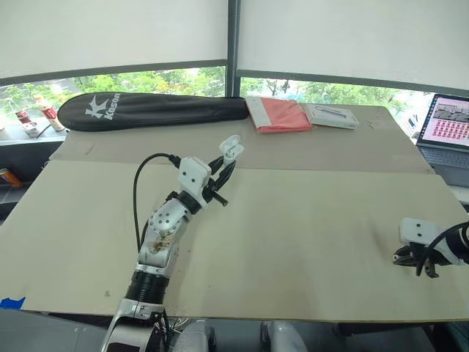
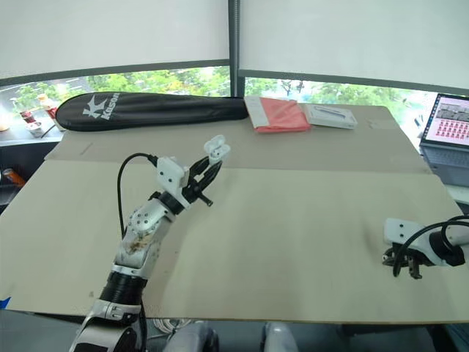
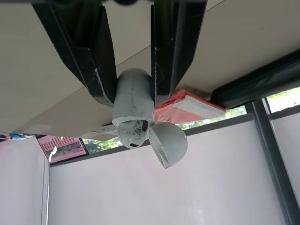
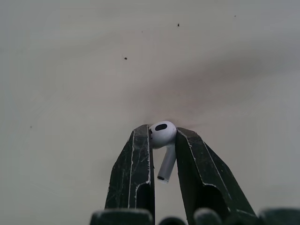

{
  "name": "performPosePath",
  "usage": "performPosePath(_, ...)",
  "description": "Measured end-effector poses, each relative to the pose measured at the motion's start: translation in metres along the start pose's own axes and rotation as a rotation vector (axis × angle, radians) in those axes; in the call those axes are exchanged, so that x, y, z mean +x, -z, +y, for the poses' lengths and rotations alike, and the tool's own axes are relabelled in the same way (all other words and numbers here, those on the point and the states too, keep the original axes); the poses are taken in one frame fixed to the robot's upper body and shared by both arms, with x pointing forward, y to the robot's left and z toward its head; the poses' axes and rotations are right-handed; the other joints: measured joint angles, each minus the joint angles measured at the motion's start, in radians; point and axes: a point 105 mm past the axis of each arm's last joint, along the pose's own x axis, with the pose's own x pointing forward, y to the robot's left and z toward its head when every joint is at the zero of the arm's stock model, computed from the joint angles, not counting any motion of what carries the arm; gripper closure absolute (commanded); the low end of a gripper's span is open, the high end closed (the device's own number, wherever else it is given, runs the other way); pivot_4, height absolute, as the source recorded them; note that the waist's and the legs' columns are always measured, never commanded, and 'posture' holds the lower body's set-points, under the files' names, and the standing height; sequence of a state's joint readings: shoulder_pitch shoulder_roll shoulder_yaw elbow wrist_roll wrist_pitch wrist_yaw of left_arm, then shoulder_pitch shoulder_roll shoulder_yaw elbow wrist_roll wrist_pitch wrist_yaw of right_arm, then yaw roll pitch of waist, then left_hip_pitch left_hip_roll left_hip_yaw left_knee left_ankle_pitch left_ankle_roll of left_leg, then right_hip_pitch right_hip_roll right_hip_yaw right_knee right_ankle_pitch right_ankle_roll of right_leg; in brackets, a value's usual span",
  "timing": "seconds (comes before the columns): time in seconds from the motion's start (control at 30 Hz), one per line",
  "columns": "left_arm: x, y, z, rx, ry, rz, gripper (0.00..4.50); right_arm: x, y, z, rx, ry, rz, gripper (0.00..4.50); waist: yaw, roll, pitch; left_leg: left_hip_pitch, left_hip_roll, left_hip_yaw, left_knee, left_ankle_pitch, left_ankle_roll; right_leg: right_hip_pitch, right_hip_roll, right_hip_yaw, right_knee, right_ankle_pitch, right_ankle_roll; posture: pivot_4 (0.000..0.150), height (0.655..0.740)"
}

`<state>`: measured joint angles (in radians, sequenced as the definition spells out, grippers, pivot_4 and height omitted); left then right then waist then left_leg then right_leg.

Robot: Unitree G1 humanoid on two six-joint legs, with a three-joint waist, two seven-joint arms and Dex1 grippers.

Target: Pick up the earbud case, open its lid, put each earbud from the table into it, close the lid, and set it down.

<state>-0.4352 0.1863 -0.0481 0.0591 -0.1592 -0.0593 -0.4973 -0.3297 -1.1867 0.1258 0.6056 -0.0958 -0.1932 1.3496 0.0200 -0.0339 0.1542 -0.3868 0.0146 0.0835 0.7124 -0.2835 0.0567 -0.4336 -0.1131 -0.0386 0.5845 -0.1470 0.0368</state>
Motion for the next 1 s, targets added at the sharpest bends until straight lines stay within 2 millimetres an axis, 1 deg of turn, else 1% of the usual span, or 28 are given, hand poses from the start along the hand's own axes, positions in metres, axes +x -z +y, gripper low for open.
performPosePath(0.07, -0.0025, 0.0012, 0.0013, 0.0, -0.01, 0.005, 3.96, -0.0006, 0.0049, 0.0021, -0.007, -0.01, 0.018, 3.13, 0.005, 0.0, 0.0, 0.0, 0.0, 0.0, 0.0, 0.0, 0.001, 0.002, 0.0, 0.0, -0.004, 0.0, -0.001, 0.15, 0.74)
performPosePath(0.17, -0.0027, 0.0013, 0.0017, 0.0, -0.013, 0.008, 3.96, -0.0013, 0.0088, 0.0016, 0.001, -0.006, 0.029, 2.14, 0.01, 0.0, 0.0, 0.001, 0.0, -0.001, 0.001, -0.001, 0.002, 0.006, 0.0, -0.001, -0.007, -0.002, -0.004, 0.15, 0.74)
performPosePath(0.3, -0.0024, -0.0005, 0.0019, 0.001, -0.018, 0.005, 3.96, -0.0017, 0.0103, 0.0024, 0.001, -0.013, 0.033, 2.14, 0.012, 0.0, 0.0, 0.002, 0.0, -0.002, 0.0, -0.002, 0.002, 0.007, 0.0, -0.002, -0.007, -0.002, -0.004, 0.15, 0.74)
performPosePath(0.47, -0.0025, -0.0009, 0.0022, 0.002, -0.018, 0.005, 3.96, -0.0017, 0.0104, 0.0023, -0.04, -0.032, 0.052, 2.14, 0.016, 0.0, 0.0, 0.003, 0.0, -0.002, 0.001, -0.002, 0.002, 0.008, 0.0, -0.002, -0.007, -0.002, -0.004, 0.15, 0.74)
performPosePath(0.53, -0.0027, -0.0009, 0.0026, 0.003, -0.02, 0.006, 3.96, -0.0015, 0.0098, 0.002, -0.073, -0.043, 0.061, 2.14, 0.017, 0.0, 0.0, 0.003, 0.0, -0.002, 0.001, -0.002, 0.002, 0.008, 0.0, -0.002, -0.007, -0.002, -0.004, 0.15, 0.74)
performPosePath(0.73, -0.0026, -0.0006, 0.0027, 0.002, -0.023, 0.008, 3.96, -0.0009, 0.0051, -0.0018, -0.257, -0.069, 0.092, 2.14, 0.016, 0.0, 0.0, 0.003, 0.0, -0.002, 0.001, -0.001, 0.002, 0.008, 0.0, -0.002, -0.007, -0.002, -0.004, 0.15, 0.74)
performPosePath(1.0, -0.0048, 0.0011, 0.0043, 0.002, -0.034, 0.015, 3.96, -0.0007, 0.0074, -0.0064, -0.328, -0.091, 0.13, 2.14, 0.013, 0.0, 0.0, 0.003, 0.0, -0.002, 0.001, -0.002, 0.002, 0.008, 0.0, -0.001, -0.007, -0.002, -0.004, 0.15, 0.74)
